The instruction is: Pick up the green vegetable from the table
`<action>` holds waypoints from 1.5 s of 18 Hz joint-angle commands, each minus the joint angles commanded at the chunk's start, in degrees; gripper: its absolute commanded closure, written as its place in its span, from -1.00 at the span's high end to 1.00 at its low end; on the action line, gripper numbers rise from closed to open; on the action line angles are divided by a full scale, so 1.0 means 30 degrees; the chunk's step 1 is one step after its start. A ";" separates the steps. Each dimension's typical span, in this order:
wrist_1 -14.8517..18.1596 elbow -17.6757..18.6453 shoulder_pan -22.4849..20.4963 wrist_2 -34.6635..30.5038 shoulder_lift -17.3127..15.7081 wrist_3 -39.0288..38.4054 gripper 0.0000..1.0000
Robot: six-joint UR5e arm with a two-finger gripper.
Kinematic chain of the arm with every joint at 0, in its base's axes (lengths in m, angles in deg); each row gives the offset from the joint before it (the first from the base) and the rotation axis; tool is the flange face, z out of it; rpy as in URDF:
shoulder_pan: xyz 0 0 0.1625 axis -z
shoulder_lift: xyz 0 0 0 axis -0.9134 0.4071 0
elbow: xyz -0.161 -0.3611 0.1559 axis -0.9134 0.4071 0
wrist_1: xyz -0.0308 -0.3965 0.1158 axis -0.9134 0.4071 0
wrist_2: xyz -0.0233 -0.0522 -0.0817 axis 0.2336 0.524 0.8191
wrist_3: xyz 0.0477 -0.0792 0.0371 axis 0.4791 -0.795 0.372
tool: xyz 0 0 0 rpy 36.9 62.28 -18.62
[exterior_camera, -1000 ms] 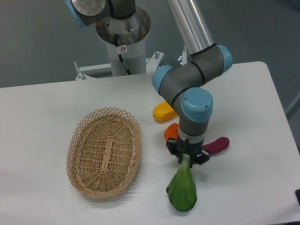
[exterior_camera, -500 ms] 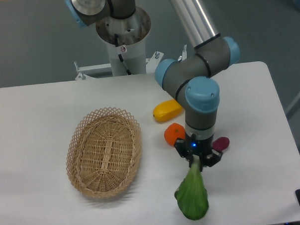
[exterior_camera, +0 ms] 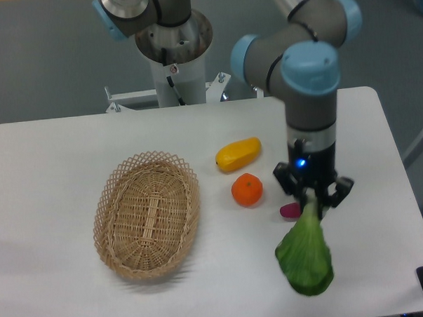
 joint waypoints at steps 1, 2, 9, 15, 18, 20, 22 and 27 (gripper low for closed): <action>0.0263 0.0028 -0.0380 0.0000 -0.0206 0.0032 -0.24; 0.0498 0.0087 -0.0616 0.0000 -0.0440 0.0177 -0.24; 0.2314 0.0000 -0.2667 0.0117 -0.1672 0.3659 -0.24; 0.2786 -0.0205 -0.2933 0.0176 -0.1790 0.4134 -0.24; 0.2786 -0.0235 -0.2962 0.0321 -0.1789 0.4134 -0.24; 0.2786 -0.0264 -0.2962 0.0468 -0.1790 0.4105 -0.24; 0.2786 -0.0235 -0.2962 0.0527 -0.1790 0.4105 -0.24; 0.2756 -0.0235 -0.2904 0.0498 -0.1761 0.4017 -0.24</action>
